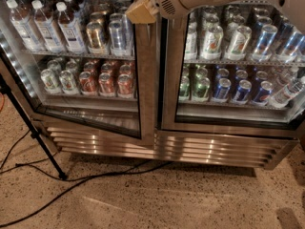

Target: Open left fridge door

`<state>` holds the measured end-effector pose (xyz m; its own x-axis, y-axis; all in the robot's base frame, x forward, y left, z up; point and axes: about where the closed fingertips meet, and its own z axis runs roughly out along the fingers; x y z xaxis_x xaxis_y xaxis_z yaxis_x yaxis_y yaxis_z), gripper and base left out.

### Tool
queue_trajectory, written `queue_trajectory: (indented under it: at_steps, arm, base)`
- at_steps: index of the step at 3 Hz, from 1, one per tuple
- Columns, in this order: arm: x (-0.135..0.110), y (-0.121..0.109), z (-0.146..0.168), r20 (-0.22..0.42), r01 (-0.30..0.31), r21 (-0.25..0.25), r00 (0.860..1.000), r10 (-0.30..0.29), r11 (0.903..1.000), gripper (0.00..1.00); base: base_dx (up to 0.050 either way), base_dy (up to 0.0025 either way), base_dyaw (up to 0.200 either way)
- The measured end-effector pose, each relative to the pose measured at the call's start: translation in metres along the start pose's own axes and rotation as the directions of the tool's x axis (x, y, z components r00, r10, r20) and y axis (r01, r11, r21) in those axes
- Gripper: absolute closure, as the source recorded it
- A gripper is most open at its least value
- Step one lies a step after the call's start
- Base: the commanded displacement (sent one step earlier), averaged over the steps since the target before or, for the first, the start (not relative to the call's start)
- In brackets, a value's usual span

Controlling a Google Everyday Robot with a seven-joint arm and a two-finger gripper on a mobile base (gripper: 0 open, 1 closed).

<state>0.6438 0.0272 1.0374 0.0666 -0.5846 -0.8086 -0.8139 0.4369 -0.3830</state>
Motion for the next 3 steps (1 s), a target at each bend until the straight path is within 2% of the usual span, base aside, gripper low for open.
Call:
queue_trajectory:
  at_steps: [3]
  arm:
    - [-0.0017, 0.0064, -0.004, 0.0, -0.003, -0.003, 1.0, 0.003, 1.0, 1.0]
  base:
    - [0.0, 0.0, 0.0]
